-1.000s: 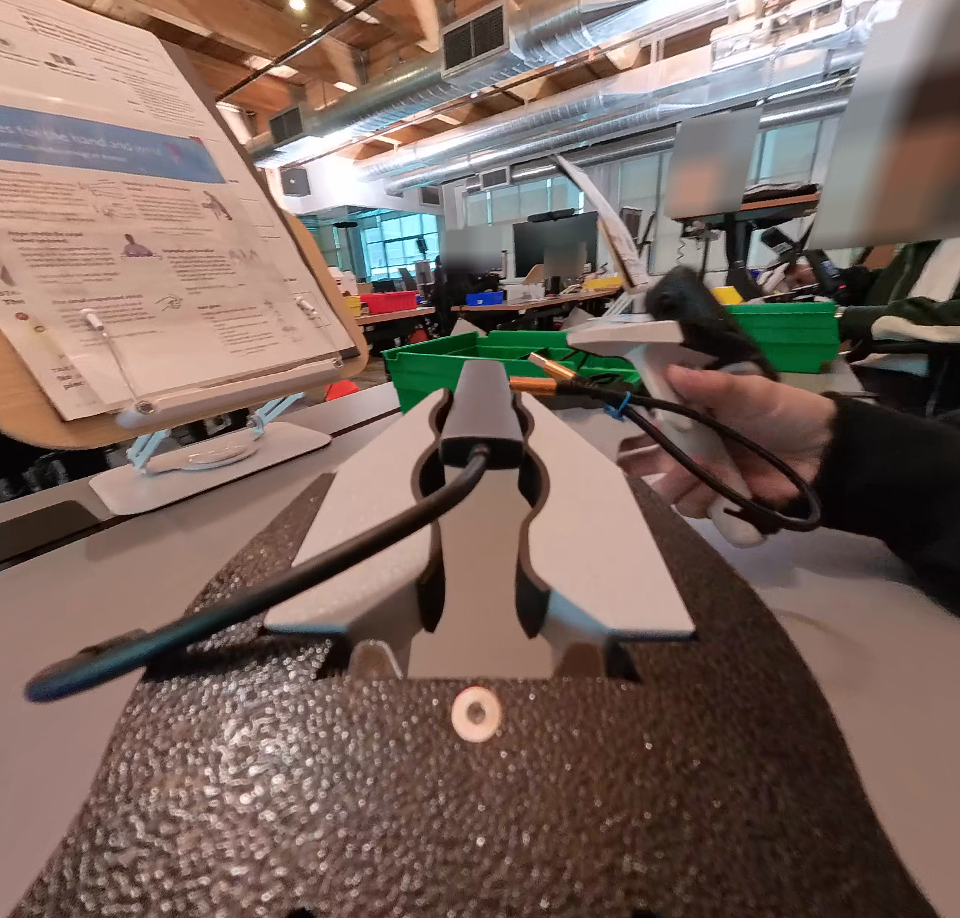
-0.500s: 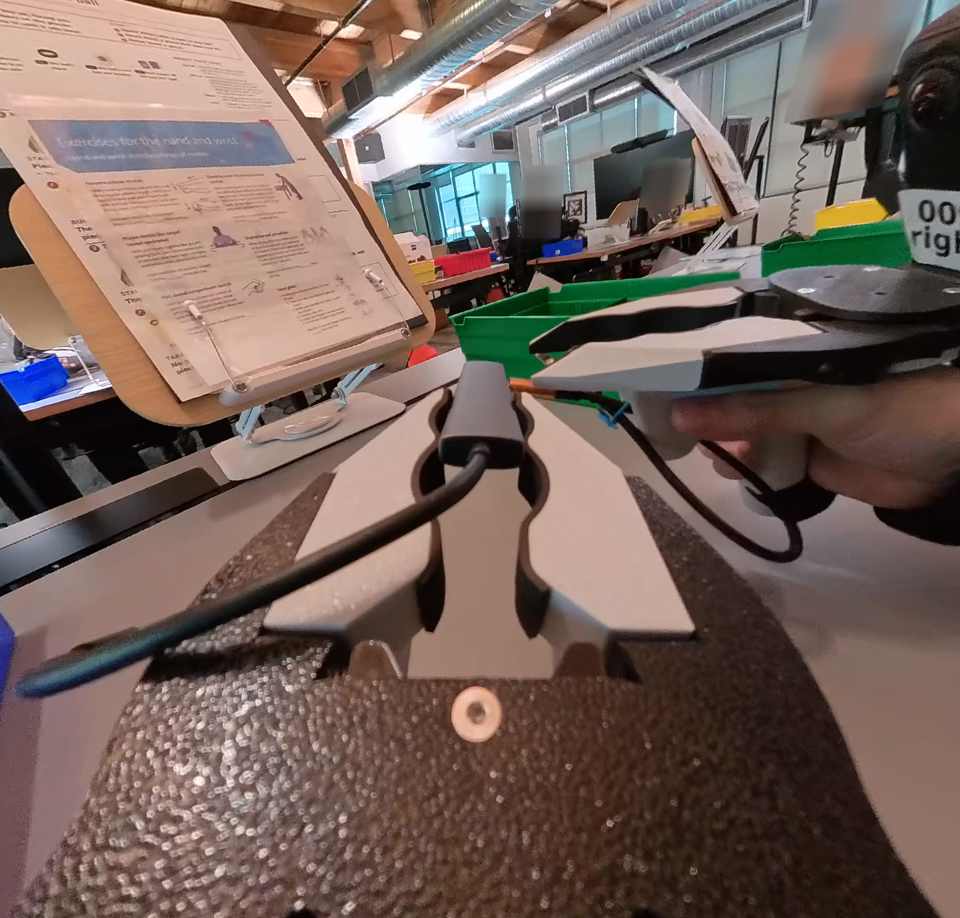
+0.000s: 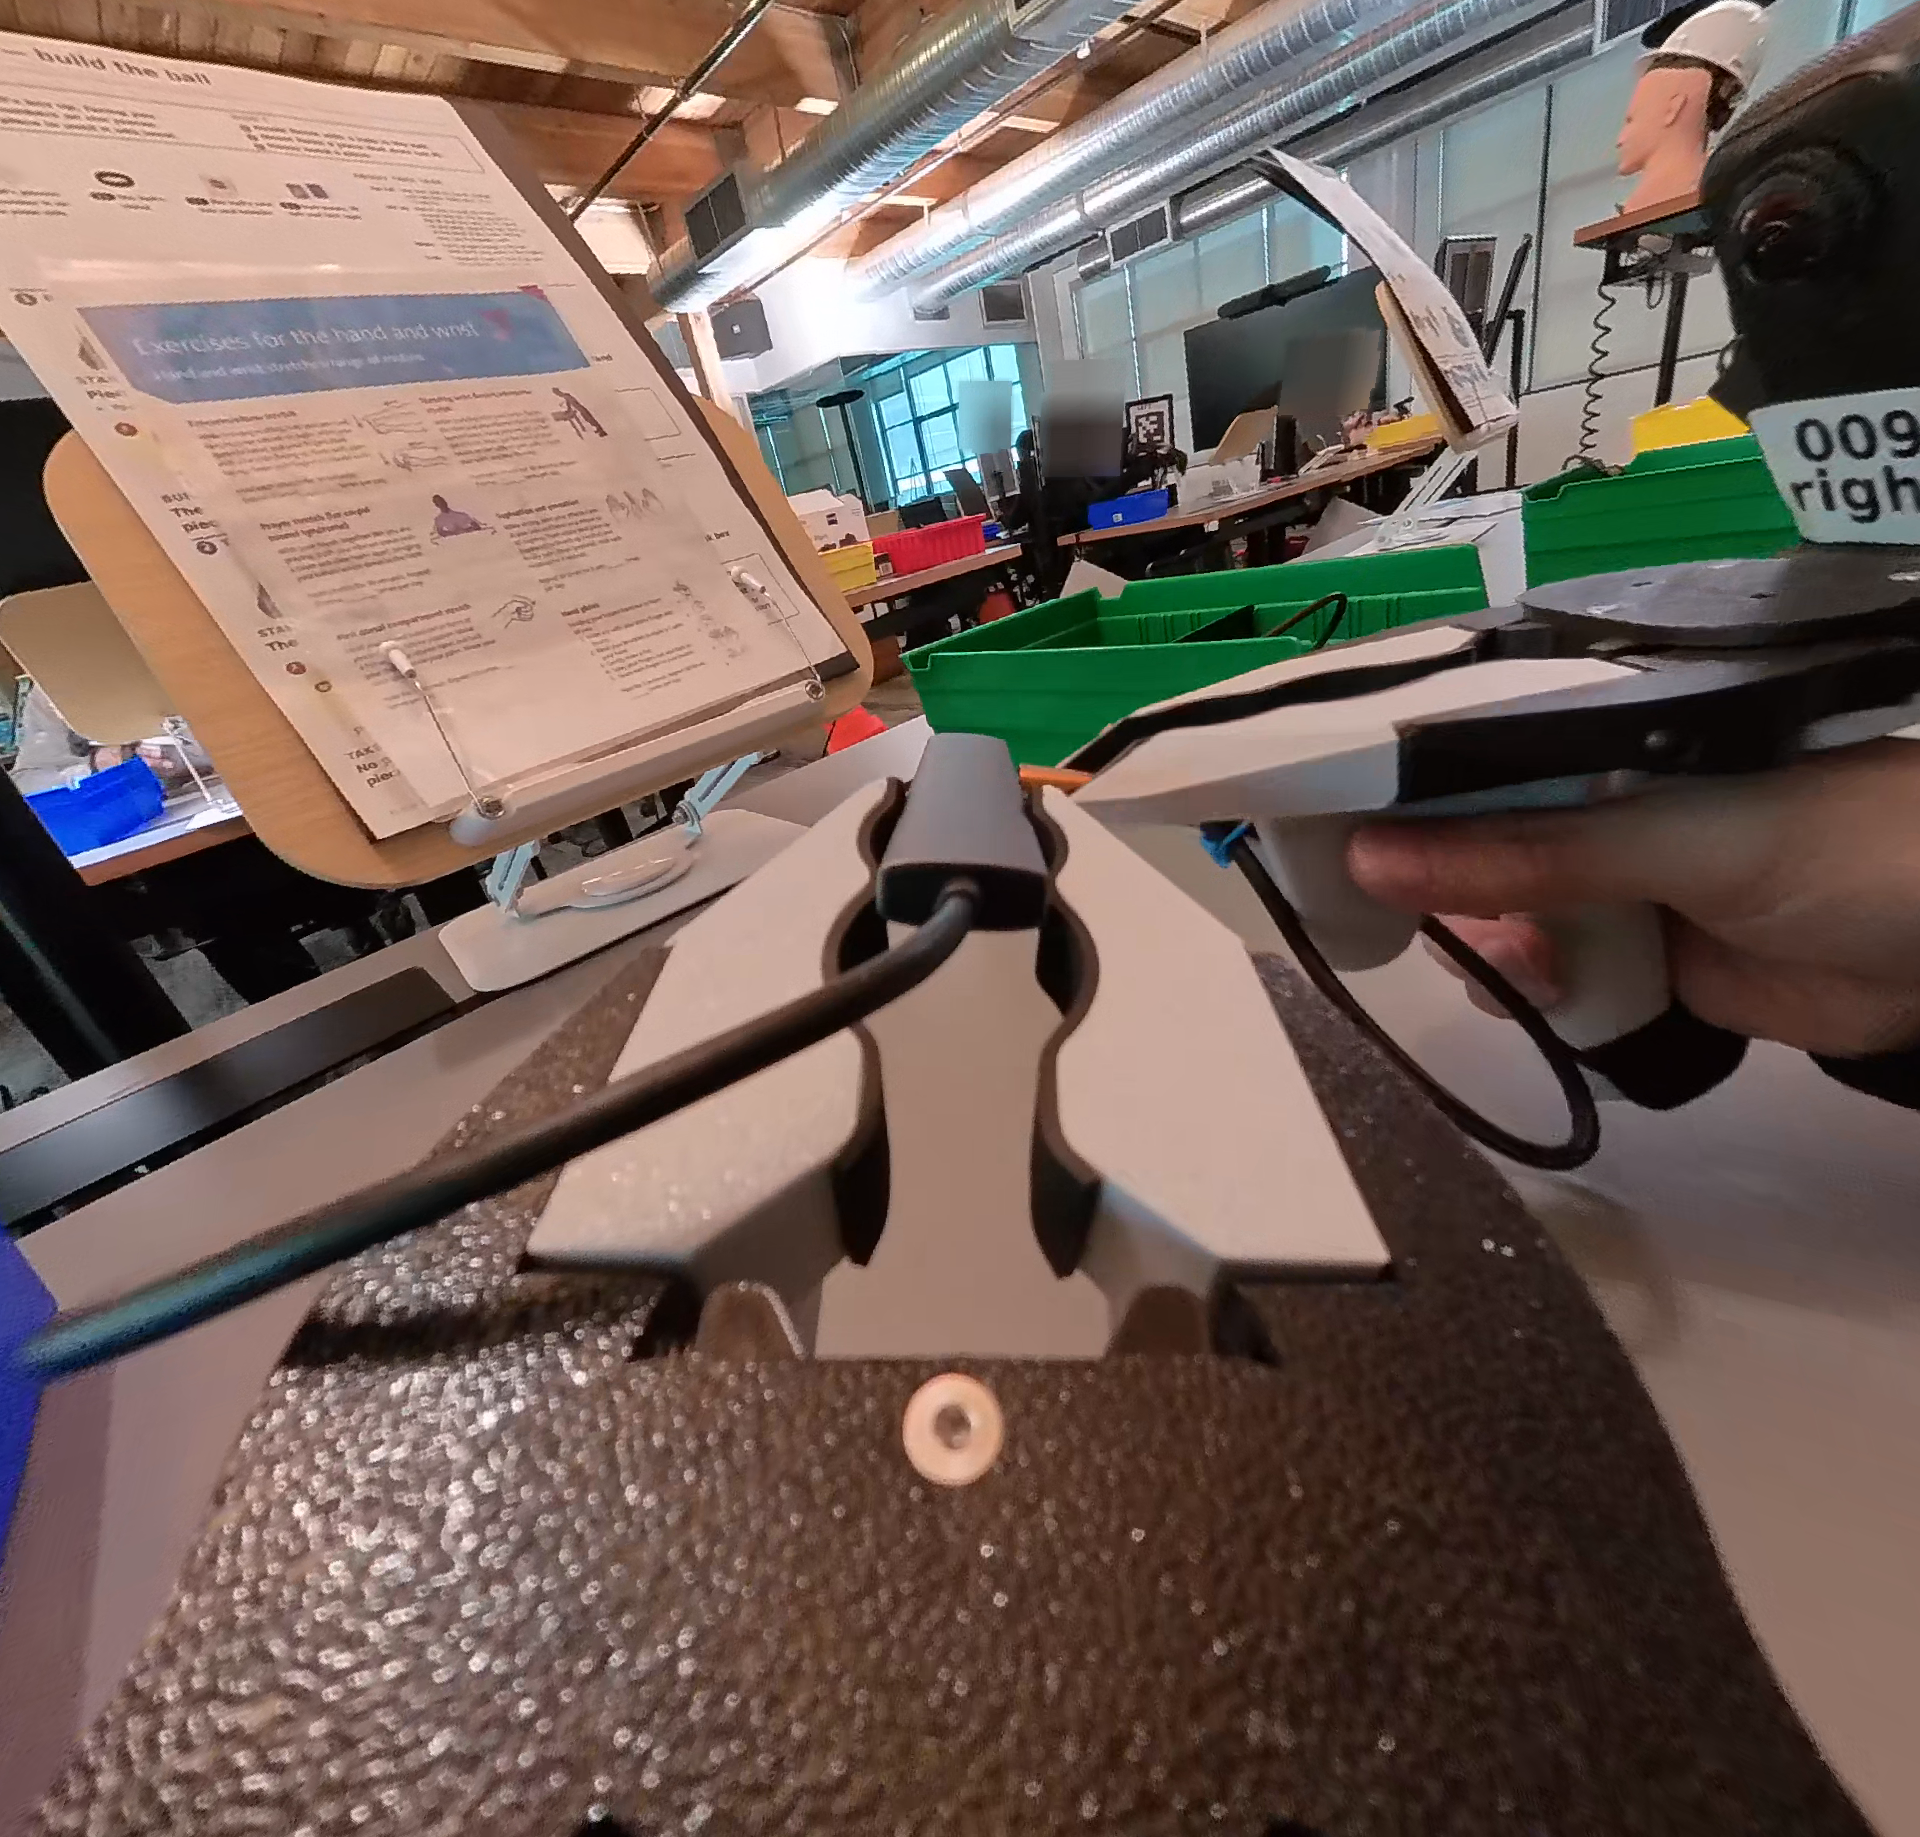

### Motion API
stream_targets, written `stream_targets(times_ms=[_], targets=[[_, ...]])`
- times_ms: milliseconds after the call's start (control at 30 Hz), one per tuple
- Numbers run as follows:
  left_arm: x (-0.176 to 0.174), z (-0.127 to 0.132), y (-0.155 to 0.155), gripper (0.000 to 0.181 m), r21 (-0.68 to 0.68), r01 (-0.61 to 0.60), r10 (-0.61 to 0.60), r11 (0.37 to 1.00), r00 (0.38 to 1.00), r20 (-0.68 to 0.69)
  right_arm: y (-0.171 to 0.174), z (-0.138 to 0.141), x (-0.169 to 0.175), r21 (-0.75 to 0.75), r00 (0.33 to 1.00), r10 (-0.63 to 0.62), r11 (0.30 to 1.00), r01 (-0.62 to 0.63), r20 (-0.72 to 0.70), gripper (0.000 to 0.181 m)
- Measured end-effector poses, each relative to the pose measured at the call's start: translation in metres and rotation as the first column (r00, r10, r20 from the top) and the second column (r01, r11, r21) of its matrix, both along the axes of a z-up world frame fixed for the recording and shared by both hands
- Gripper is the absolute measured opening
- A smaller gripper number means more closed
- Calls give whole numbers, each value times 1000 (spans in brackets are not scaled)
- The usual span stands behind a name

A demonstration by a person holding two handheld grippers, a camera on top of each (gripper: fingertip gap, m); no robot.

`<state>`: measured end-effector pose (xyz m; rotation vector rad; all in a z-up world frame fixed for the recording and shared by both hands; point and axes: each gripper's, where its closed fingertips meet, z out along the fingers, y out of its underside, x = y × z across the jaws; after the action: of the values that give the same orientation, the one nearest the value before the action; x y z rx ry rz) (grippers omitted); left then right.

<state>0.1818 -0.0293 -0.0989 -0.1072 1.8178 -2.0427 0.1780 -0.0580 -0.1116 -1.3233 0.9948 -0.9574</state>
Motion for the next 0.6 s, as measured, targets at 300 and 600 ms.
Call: stream_targets(times_ms=[300,600], targets=[[1,3,1,20,-27,4,-5,1000,1000,-27,3,3,5,-14,997,-54,998,54,56,10],[2,-5,-1,21,21,14,-12,1000,997,-82,0,-1,3,-4,999,-48,999,48,23,10]])
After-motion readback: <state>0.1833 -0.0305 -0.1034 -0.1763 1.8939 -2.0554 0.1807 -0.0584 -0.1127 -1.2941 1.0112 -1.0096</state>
